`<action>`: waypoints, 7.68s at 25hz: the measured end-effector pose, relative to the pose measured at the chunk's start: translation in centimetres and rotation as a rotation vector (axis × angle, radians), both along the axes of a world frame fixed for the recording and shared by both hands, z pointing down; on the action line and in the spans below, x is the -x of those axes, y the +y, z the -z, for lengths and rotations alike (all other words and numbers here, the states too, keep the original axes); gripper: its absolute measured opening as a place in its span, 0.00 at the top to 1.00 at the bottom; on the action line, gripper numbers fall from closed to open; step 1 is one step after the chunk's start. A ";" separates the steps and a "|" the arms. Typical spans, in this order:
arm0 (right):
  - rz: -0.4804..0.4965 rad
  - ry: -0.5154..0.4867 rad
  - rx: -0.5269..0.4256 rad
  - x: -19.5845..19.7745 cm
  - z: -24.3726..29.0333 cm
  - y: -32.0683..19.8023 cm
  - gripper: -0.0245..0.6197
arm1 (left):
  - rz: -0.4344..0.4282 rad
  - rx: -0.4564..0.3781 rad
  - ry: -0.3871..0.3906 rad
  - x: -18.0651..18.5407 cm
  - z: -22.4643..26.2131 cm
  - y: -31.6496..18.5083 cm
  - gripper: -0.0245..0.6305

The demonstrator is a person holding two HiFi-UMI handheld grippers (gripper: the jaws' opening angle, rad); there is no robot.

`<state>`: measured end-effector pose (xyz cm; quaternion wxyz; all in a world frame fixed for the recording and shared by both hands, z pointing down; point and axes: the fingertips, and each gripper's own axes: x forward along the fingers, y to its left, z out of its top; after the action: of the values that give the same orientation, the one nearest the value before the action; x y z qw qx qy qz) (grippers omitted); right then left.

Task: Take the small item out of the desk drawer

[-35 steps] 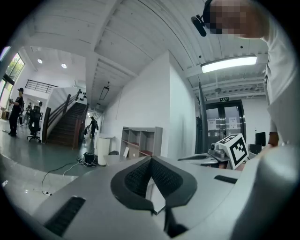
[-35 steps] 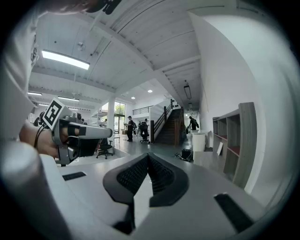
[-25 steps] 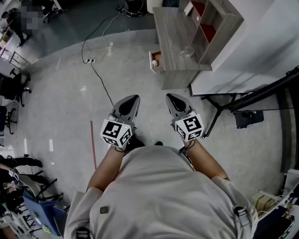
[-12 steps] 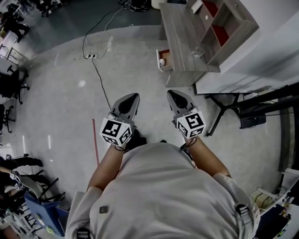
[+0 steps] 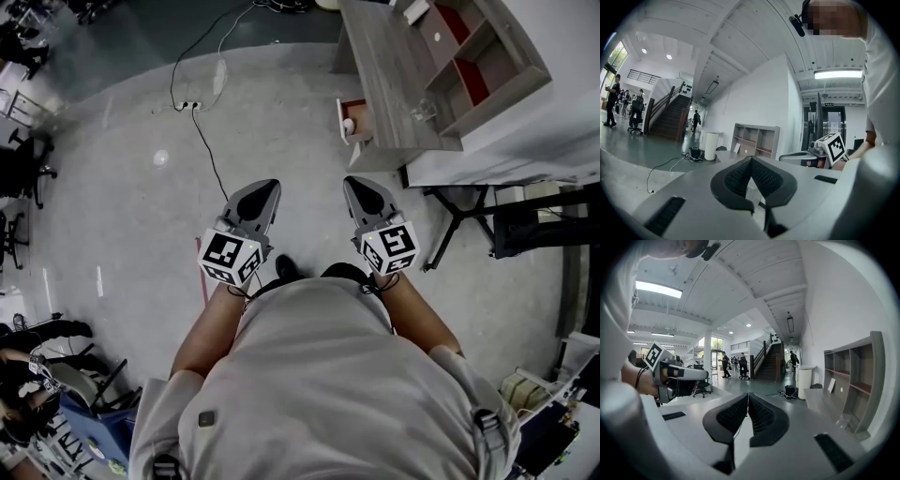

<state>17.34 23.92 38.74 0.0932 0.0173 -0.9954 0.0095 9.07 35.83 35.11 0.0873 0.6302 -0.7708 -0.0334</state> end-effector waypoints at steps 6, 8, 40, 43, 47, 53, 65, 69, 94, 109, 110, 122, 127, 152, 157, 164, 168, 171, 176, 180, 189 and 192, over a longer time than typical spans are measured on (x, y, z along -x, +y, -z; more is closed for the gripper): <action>-0.003 0.013 0.016 3.4 -0.7 0.0 0.93 | 0.007 -0.001 0.006 4.2 -0.3 0.5 0.94; -0.002 0.016 0.019 4.5 -1.0 -0.6 0.93 | 0.006 0.001 0.013 5.2 -0.7 0.0 0.94; -0.165 0.004 0.081 19.1 -3.6 -34.6 0.93 | -0.193 0.108 -0.004 20.3 -2.9 -35.0 0.94; -0.212 0.004 0.085 17.8 -3.9 -36.8 0.93 | -0.252 0.113 -0.009 19.5 -3.3 -38.3 0.94; -0.293 0.016 0.094 16.0 -4.6 -39.6 0.93 | -0.343 0.119 -0.002 18.3 -3.7 -42.6 0.94; -0.459 0.031 0.112 12.9 -5.7 -43.5 0.93 | -0.507 0.132 0.001 16.5 -4.8 -48.3 0.94; -0.730 0.120 0.221 16.5 -10.9 -46.6 0.92 | -0.847 0.194 0.006 20.3 -8.4 -56.8 0.94; -0.813 0.146 0.292 18.3 -14.0 -46.4 0.92 | -0.944 0.232 0.013 22.1 -10.7 -58.5 0.94; -1.176 0.315 0.779 24.6 -43.7 -43.8 0.64 | -1.286 0.495 0.041 24.7 -32.9 -59.3 0.94; -1.217 0.420 0.933 24.9 -55.7 -43.3 0.59 | -1.277 0.573 0.015 25.2 -42.2 -59.2 0.94; -1.219 0.428 0.945 24.8 -56.3 -43.2 0.59 | -1.280 0.581 0.013 25.2 -42.8 -59.1 0.94; -1.256 0.490 0.990 24.4 -59.8 -44.3 0.59 | -1.283 0.626 0.035 24.7 -46.3 -58.5 0.94; -1.262 0.507 1.059 24.5 -61.4 -44.2 0.59 | -1.282 0.641 0.049 24.8 -47.1 -58.4 0.94; -1.214 0.587 0.986 24.7 -58.5 -44.3 0.71 | -1.256 0.624 0.047 26.0 -44.6 -59.1 0.94; -1.197 0.564 0.930 24.7 -54.6 -44.7 0.71 | -1.260 0.595 0.034 25.6 -41.9 -59.1 0.94; -1.151 0.526 0.858 24.7 -48.0 -44.0 0.71 | -1.232 0.560 0.039 25.4 -37.2 -59.1 0.94; -1.121 0.504 0.809 25.1 -44.3 -43.5 0.71 | -1.264 0.531 0.008 25.2 -34.7 -58.4 0.94; -1.113 0.479 0.754 25.0 -40.8 -43.7 0.71 | -1.262 0.517 0.004 25.5 -32.5 -58.3 0.94; -1.101 0.417 0.665 24.7 -34.0 -43.4 0.71 | -1.246 0.472 -0.001 26.1 -27.9 -57.7 0.94; -1.104 0.356 0.592 25.1 -28.9 -44.1 0.71 | -1.247 0.418 -0.003 26.9 -24.8 -57.9 0.94; -1.063 0.200 0.425 26.4 -17.3 -44.7 0.71 | -1.254 0.307 -0.005 27.8 -17.2 -57.1 0.94; -1.042 0.167 0.369 26.8 -14.8 -44.1 0.71 | -1.254 0.266 -0.010 27.9 -15.3 -56.7 0.94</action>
<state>-9.44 -20.22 53.58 0.1562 0.4912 -0.8263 0.2272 -18.86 -20.85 50.45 0.1641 0.9453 -0.2535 0.1231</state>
